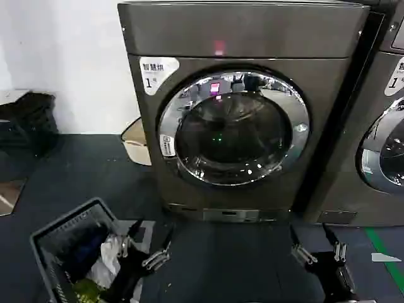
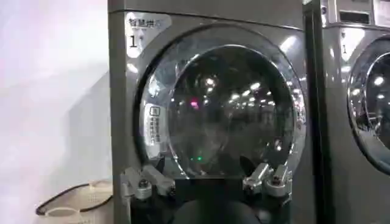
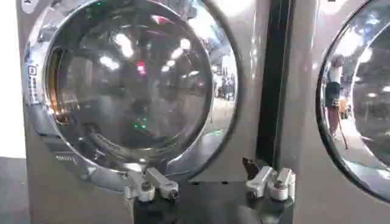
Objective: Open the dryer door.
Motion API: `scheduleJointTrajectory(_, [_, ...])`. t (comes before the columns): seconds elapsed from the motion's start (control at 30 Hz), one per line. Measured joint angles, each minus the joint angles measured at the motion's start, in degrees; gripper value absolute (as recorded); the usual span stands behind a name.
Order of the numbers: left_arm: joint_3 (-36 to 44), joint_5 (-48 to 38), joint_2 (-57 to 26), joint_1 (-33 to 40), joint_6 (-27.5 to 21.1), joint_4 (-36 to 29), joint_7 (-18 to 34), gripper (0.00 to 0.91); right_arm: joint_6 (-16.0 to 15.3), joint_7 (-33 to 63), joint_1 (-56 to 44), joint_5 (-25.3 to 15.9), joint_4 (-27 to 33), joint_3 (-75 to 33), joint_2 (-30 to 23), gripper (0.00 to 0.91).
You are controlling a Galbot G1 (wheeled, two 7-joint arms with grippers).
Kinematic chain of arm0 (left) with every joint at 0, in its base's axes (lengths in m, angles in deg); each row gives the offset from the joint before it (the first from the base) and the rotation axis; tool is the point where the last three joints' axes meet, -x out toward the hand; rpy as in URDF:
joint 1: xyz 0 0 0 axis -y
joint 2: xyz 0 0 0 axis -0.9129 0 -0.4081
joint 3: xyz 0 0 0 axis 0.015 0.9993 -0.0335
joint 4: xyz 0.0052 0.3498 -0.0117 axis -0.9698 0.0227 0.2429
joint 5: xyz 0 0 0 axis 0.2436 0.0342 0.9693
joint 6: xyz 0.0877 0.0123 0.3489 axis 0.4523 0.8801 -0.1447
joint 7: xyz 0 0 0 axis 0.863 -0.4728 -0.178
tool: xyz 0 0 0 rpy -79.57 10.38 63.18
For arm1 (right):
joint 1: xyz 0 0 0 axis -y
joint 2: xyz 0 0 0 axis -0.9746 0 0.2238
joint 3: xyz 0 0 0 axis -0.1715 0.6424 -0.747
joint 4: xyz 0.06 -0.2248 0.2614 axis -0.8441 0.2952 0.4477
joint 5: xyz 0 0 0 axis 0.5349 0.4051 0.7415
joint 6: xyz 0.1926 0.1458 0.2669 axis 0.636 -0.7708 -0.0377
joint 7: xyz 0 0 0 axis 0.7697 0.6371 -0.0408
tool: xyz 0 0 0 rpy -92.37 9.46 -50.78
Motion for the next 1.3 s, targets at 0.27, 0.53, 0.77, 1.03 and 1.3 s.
scheduleJointTrajectory(0.27, [0.5, 0.4, 0.0, -1.0, -0.9, -0.5, -0.6, 0.907, -2.4, -6.2, 9.5, 10.0, 6.4, 0.7, 11.8, 0.907])
scheduleJointTrajectory(0.53, [0.6, 1.2, 0.3, -1.5, -1.7, -1.2, -1.5, 0.907, -2.6, -10.7, 22.9, 15.2, 14.8, 6.6, 23.5, 0.907])
scheduleJointTrajectory(0.77, [0.3, 1.0, 0.2, -1.3, -1.7, -0.7, -1.3, 0.907, -2.7, -11.4, 35.2, 14.8, 21.4, 16.7, 26.1, 0.907])
scheduleJointTrajectory(1.03, [0.1, 1.2, 0.6, -0.8, -1.6, 0.3, -1.3, 0.907, -2.2, -11.9, 47.2, 13.5, 29.5, 28.6, 23.4, 0.907])
scheduleJointTrajectory(1.3, [0.0, 0.8, 0.9, -0.3, -1.1, 1.4, -1.7, 0.907, -1.8, -12.4, 56.0, 12.6, 36.5, 36.0, 20.1, 0.907])
